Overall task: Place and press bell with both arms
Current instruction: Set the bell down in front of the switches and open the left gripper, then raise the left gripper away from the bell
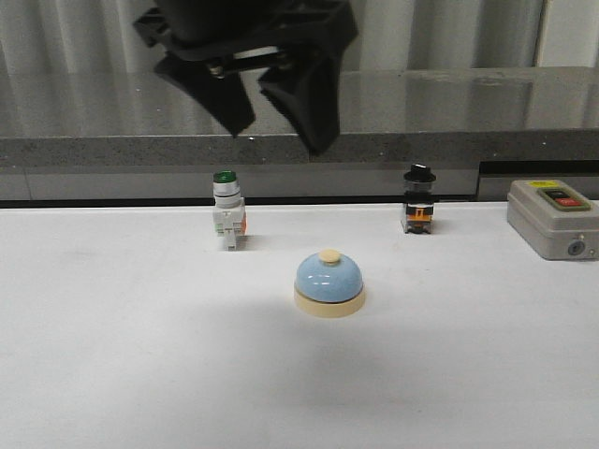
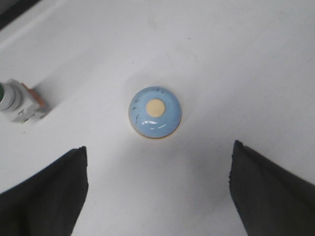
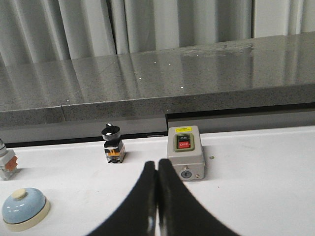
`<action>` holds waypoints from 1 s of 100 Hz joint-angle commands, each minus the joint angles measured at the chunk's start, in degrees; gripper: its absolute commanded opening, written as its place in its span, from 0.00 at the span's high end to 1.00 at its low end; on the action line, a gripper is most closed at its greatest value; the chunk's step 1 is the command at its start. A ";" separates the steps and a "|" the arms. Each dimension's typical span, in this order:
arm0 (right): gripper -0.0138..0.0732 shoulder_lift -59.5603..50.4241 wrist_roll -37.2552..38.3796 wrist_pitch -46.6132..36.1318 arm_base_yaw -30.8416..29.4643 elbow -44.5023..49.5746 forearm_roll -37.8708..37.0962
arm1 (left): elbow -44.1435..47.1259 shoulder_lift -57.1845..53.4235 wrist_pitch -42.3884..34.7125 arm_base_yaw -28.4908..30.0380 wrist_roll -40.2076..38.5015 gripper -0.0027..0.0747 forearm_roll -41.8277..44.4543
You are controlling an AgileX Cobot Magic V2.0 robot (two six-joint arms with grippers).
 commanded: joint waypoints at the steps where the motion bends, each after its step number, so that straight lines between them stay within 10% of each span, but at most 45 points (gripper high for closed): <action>1: 0.92 -0.94 -0.37 -4.89 -0.28 -1.10 -0.67 | 2.77 -7.01 -4.82 2.06 -2.41 0.23 -0.20; 60: 0.92 -0.94 -0.37 -4.89 -0.28 -1.10 -0.67 | 30.01 -42.13 -13.16 28.42 -3.90 0.23 -0.94; 100: 0.92 -0.94 -0.37 -4.89 -0.28 -1.10 -0.67 | 39.11 -64.60 -13.29 32.34 -3.90 0.24 -1.56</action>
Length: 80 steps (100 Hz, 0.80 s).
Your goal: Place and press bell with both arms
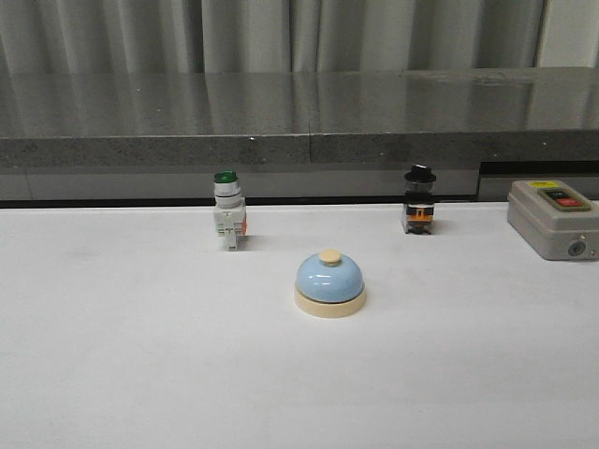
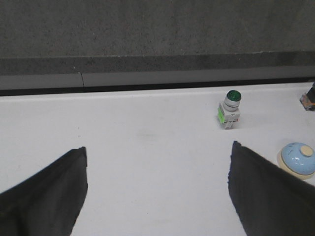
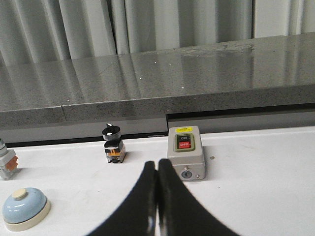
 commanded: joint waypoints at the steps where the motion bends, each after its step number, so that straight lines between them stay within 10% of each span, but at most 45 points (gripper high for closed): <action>1: 0.92 -0.94 -0.24 -4.89 -0.28 -1.10 -0.67 | -0.43 -3.62 -4.06 0.11 -0.67 0.24 -0.76; 46: 0.92 -0.94 -0.24 -4.89 -0.28 -1.10 -0.67 | 0.00 -8.54 -5.56 0.11 -0.67 0.99 -0.76; 80: 0.92 -0.94 -0.24 -4.89 -0.28 -1.10 -0.67 | 0.00 -8.54 -5.56 0.11 -0.67 0.99 -0.76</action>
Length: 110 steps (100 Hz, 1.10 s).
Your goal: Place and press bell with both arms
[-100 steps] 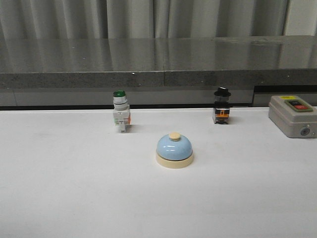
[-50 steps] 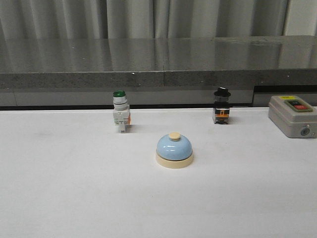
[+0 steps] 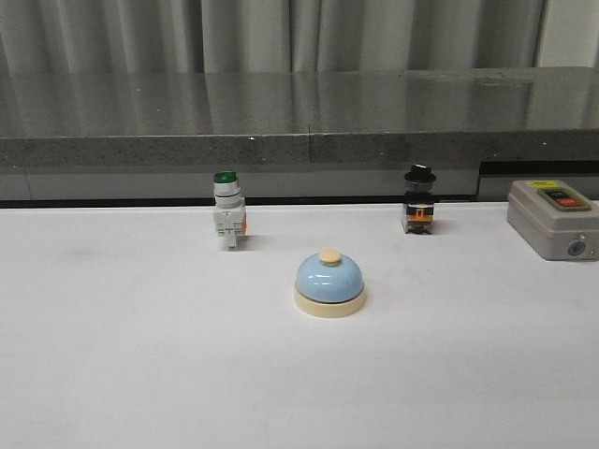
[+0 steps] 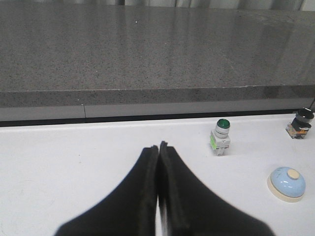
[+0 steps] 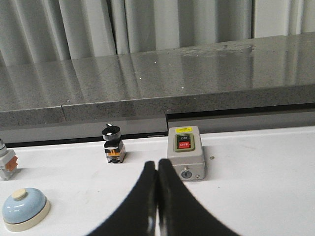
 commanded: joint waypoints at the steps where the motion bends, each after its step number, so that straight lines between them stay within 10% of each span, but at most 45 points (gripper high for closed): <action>1: 0.92 -0.94 -0.39 -4.89 -0.28 -1.10 -0.67 | -1.56 0.30 -4.93 -0.02 -0.63 0.99 -0.51; 63: 0.92 -0.94 -0.39 -4.89 -0.28 -1.10 -0.67 | 0.53 -0.93 -7.31 -0.02 -0.63 0.99 4.02; 110: 0.92 -0.94 -0.39 -4.89 -0.28 -1.10 -0.67 | 25.43 -16.74 -29.99 1.56 -0.63 0.99 4.53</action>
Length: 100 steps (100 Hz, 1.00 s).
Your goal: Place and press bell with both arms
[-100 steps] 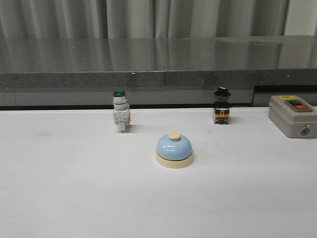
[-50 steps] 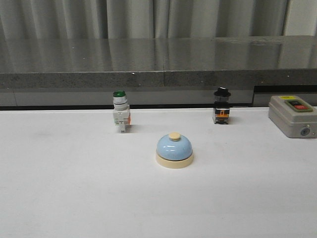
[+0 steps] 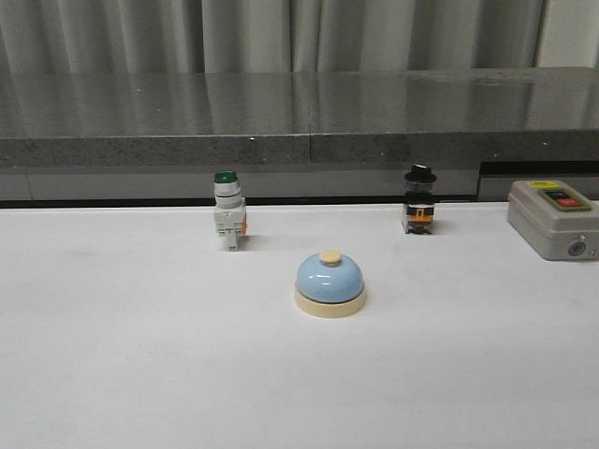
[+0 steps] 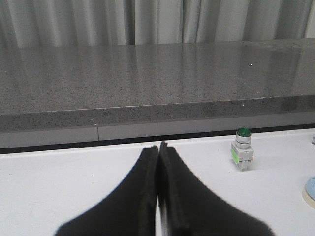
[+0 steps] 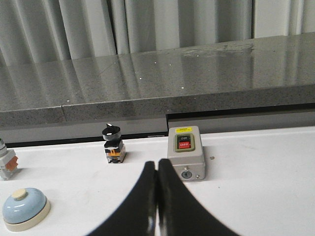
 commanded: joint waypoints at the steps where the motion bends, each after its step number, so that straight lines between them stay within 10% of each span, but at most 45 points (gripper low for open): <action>1: 0.92 -0.94 -0.25 -4.89 -0.28 -1.10 -0.67 | 3.02 -2.46 -9.61 1.31 -0.54 0.99 -0.04; 100: 0.92 -0.86 -0.25 -4.84 -0.28 -1.10 -0.67 | 16.70 -11.51 -20.33 5.25 -0.54 0.99 -0.41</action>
